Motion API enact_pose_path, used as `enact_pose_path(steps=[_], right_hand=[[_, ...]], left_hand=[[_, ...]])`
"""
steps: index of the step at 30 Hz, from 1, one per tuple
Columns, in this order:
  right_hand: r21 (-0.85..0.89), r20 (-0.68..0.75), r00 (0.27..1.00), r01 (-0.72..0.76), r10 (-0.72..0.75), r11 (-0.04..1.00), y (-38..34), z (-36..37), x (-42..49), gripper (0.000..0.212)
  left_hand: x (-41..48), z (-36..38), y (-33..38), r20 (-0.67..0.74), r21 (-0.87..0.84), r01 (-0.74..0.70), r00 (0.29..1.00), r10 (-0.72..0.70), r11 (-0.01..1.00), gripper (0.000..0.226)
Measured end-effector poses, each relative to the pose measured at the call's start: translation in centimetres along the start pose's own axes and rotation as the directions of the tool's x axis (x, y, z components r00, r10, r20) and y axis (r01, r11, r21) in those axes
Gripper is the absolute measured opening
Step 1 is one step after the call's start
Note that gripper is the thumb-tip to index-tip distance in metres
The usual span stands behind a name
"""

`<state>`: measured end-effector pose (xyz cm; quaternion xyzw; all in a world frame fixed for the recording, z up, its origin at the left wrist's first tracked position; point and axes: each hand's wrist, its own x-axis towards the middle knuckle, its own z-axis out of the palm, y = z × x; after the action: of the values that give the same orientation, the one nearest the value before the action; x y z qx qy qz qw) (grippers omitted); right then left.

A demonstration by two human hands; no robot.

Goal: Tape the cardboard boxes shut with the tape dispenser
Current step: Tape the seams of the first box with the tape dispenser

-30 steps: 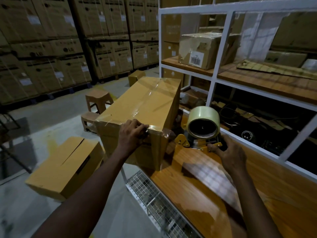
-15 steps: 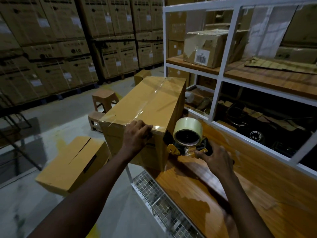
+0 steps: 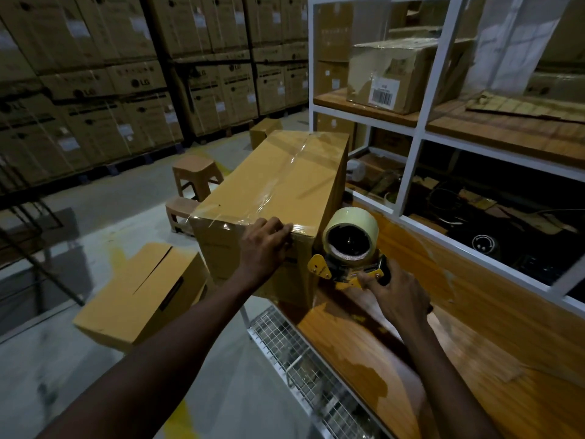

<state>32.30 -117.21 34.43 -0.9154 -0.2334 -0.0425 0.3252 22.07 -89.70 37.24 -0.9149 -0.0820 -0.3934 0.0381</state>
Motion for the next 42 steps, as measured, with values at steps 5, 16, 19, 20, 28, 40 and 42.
enact_pose_path(steps=[5, 16, 19, 20, 28, 40, 42], right_hand=[[0.053, -0.035, 0.999, -0.039, 0.041, 0.998, 0.0, 0.8, -1.2, 0.079], [-0.037, -0.017, 0.992, -0.125, 0.125, 0.991, 2.9, 0.8, -5.0, 0.086], [0.041, -0.085, 0.977, -0.194, 0.197, 0.98, 2.2, -0.5, -5.2, 0.073], [0.063, -0.116, 0.97, -0.207, 0.213, 0.976, 1.9, -1.1, -5.0, 0.064], [0.182, -0.328, 0.928, -0.123, 0.178, 0.976, -3.8, -5.7, -0.7, 0.049], [0.125, -0.424, 0.899, -0.064, 0.112, 0.99, -19.2, -2.6, 3.3, 0.052], [0.13, -0.442, 0.892, -0.047, 0.1, 0.99, -21.3, -1.2, 3.9, 0.052]], left_hand=[[-0.1, 0.0, 0.1, -0.015, 0.009, 0.018, 1.0, -0.018, 1.0, 0.034], [-0.3, -0.9, 0.8, 0.026, -0.002, 0.041, 0.999, -0.041, 0.999, 0.036], [-0.6, -1.2, 1.0, 0.058, -0.02, 0.074, 0.996, -0.073, 0.997, 0.043], [-0.6, -1.3, 1.1, 0.069, -0.029, 0.09, 0.994, -0.088, 0.996, 0.046], [-0.8, -2.8, 0.6, 0.078, -0.18, 0.083, 0.994, -0.07, 0.98, 0.054], [-1.7, -7.2, -19.1, 0.041, -0.465, 0.541, 0.804, -0.593, 0.701, 0.045], [-2.6, -6.5, -20.3, 0.214, -0.532, 0.571, 0.805, -0.553, 0.625, 0.051]])
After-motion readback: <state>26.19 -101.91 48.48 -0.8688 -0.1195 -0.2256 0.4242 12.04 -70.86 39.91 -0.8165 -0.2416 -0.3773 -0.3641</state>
